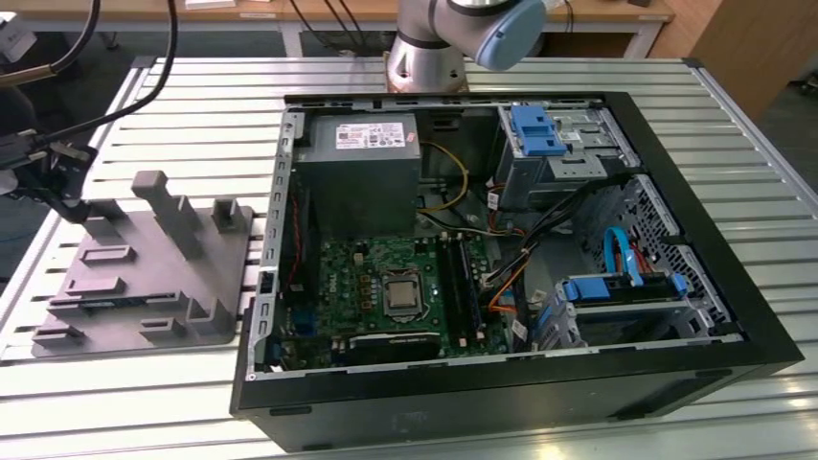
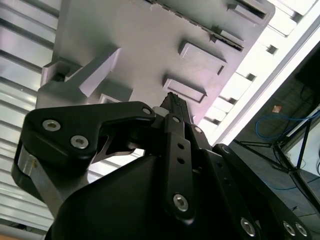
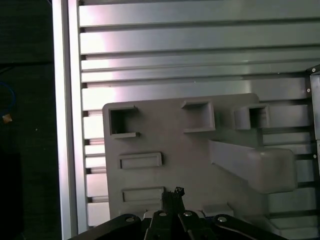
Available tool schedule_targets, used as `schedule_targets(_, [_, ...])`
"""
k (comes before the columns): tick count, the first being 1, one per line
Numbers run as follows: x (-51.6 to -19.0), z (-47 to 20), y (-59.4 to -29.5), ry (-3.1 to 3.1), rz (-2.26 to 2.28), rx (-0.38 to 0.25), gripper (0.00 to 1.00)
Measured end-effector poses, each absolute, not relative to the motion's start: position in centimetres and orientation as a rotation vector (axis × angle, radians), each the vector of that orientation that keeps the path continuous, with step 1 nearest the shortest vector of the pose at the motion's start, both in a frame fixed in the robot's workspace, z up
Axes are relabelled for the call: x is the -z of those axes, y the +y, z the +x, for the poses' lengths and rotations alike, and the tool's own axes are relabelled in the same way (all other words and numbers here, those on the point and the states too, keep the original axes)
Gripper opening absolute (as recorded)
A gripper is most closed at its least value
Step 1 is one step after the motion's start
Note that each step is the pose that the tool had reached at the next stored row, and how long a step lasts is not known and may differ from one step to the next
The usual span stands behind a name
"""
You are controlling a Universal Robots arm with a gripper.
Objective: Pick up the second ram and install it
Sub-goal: 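Reach for the second ram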
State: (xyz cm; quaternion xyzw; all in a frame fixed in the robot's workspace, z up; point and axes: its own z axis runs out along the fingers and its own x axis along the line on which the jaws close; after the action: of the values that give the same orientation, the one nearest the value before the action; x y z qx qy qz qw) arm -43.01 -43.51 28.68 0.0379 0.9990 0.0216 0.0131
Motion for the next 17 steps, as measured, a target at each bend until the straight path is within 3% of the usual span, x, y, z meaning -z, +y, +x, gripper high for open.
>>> schedule_targets(17, [-25.8, -43.5, -43.5, 3.112, 0.118, -0.068, 0.10])
